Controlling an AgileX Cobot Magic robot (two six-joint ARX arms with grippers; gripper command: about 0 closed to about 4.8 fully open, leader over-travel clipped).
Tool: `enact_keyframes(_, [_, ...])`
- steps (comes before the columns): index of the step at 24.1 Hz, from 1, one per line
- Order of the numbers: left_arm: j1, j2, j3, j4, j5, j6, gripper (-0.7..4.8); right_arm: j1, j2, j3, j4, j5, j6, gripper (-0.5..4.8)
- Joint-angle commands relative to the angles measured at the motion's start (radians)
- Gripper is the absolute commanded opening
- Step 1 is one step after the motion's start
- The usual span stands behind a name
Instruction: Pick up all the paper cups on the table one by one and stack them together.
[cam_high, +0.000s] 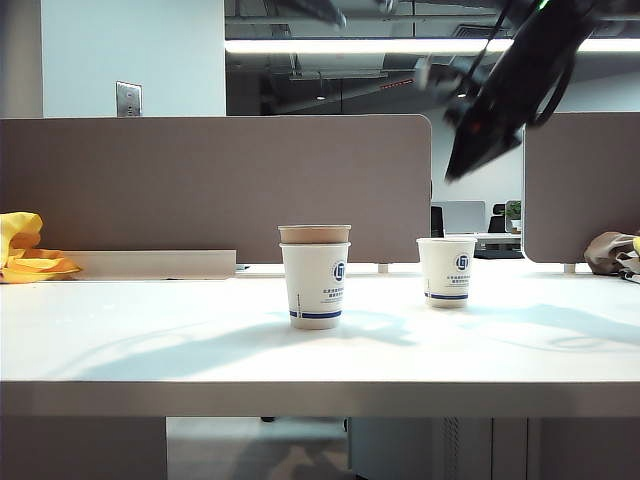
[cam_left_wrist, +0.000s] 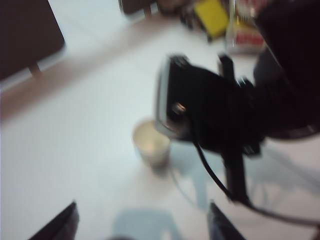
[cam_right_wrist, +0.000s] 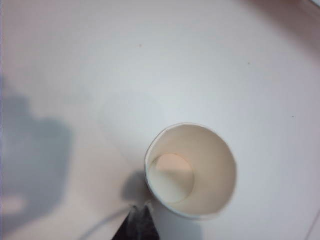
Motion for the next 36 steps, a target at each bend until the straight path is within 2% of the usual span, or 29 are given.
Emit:
enact_keyframes(1, [0.000, 0.000, -0.001, -0.226, 0.003, 0.001, 3.50, 0.035, 0.031, 0.005, 0.017, 0.101, -0.078, 0.11])
enact_keyframes(2, [0.000, 0.001, -0.002, -0.276, -0.002, 0.002, 3.50, 0.043, 0.033, 0.005, -0.001, 0.120, -0.134, 0.50])
enact_keyframes(3, [0.000, 0.005, -0.002, -0.332, -0.006, 0.003, 3.50, 0.061, 0.034, 0.005, -0.013, 0.178, -0.219, 1.46])
enact_keyframes(4, [0.000, 0.007, -0.002, -0.348, -0.006, 0.010, 3.50, 0.061, 0.034, 0.005, -0.003, 0.212, -0.230, 2.09])
enact_keyframes(5, [0.001, 0.007, -0.002, -0.372, -0.003, 0.032, 3.50, 0.066, 0.039, 0.005, 0.029, 0.247, -0.229, 3.01])
enact_keyframes(7, [0.002, 0.007, -0.002, -0.404, -0.003, 0.064, 3.50, 0.066, 0.048, 0.005, 0.041, 0.251, -0.247, 3.29])
enact_keyframes(14, [0.002, 0.009, -0.002, -0.447, -0.006, 0.062, 3.50, 0.066, 0.092, 0.005, 0.013, 0.243, -0.280, 3.28])
enact_keyframes(17, [0.002, 0.009, -0.002, -0.447, -0.006, 0.062, 3.50, 0.066, 0.114, 0.005, 0.027, 0.243, -0.321, 3.22])
enact_keyframes(21, [0.002, 0.009, -0.003, -0.448, -0.034, 0.069, 3.50, 0.066, 0.156, 0.005, 0.079, 0.236, -0.334, 2.55])
enact_keyframes(28, [0.006, 0.015, -0.016, -0.437, -0.051, 0.088, 3.50, 0.064, 0.187, 0.005, 0.136, 0.220, -0.332, 2.35])
enact_keyframes(29, [0.010, 0.015, -0.016, -0.435, -0.052, 0.088, 3.50, 0.064, 0.195, 0.005, 0.132, 0.220, -0.329, 1.94])
enact_keyframes(30, [0.010, 0.015, -0.018, -0.432, -0.052, 0.087, 3.50, 0.064, 0.201, 0.005, 0.131, 0.216, -0.329, 1.76])
enact_keyframes(34, [0.032, 0.016, -0.022, -0.435, -0.052, 0.088, 3.50, 0.064, 0.212, 0.005, 0.112, 0.199, -0.329, 0.13])
enact_keyframes(36, [0.041, 0.015, -0.022, -0.437, -0.051, 0.087, 3.50, 0.064, 0.212, 0.005, 0.111, 0.206, -0.329, -0.06])
